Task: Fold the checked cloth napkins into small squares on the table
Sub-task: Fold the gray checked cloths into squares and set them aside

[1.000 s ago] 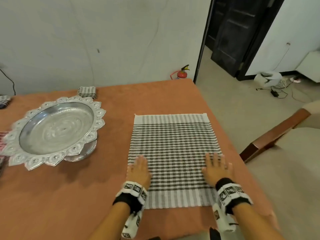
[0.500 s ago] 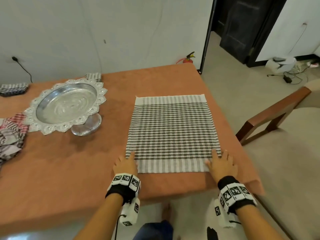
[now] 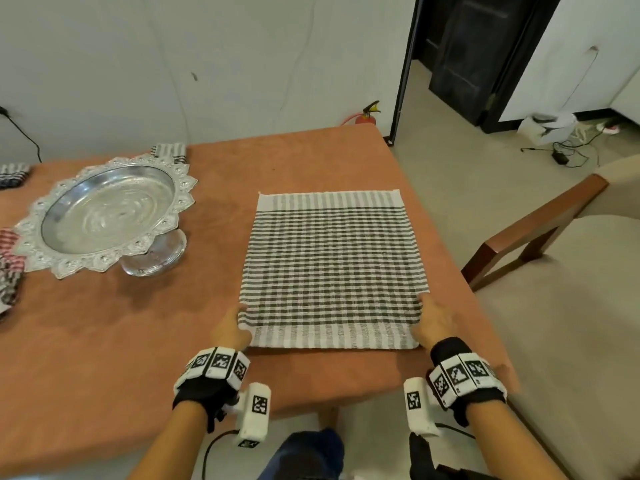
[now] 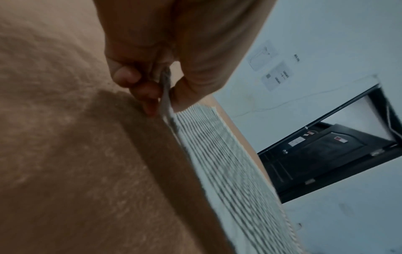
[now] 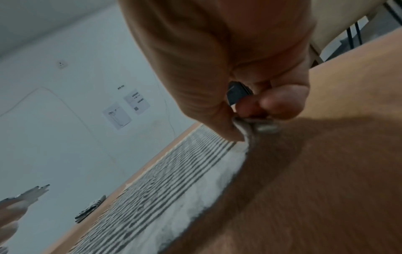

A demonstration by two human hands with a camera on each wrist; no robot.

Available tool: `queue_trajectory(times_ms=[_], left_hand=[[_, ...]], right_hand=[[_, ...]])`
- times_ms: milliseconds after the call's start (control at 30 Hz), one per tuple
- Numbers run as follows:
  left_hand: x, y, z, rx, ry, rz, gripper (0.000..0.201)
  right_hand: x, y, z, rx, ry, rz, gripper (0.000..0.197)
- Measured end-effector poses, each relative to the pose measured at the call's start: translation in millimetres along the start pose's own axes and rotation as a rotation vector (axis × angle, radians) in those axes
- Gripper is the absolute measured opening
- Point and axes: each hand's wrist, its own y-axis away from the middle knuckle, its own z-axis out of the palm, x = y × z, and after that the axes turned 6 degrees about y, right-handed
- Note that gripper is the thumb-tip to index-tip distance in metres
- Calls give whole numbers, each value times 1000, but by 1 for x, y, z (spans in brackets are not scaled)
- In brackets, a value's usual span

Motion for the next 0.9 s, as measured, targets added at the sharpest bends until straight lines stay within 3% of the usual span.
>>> queue_trajectory(times_ms=[67,167,300,433,533,667,900], left_hand=[[-5,-4,-7,-63,60,35,43],[-6,-6,-21,-108,119,73,29],[8,-6,-47,-134,302,141,32],[42,-30,-69,-114,345,256,41],[71,-65,-74,-23,291,305,28],[112,-125,-66,111,235,302,16],[159,-242,-38,86,259,121,14]], right_hand=[[3,-4,-7,-37,-20,-34,44],[13,-11,-26,-179,-270,-46,22],[20,-8,-71,-268,-452,-80,9],[10,-24,-112,-367,-566,-140,39],[-15,-49,-130,-320,-505,-168,46],[-54,-103,-136,-139,-442,-197,11],[-95,-227,-122,-77,-595,-17,23]])
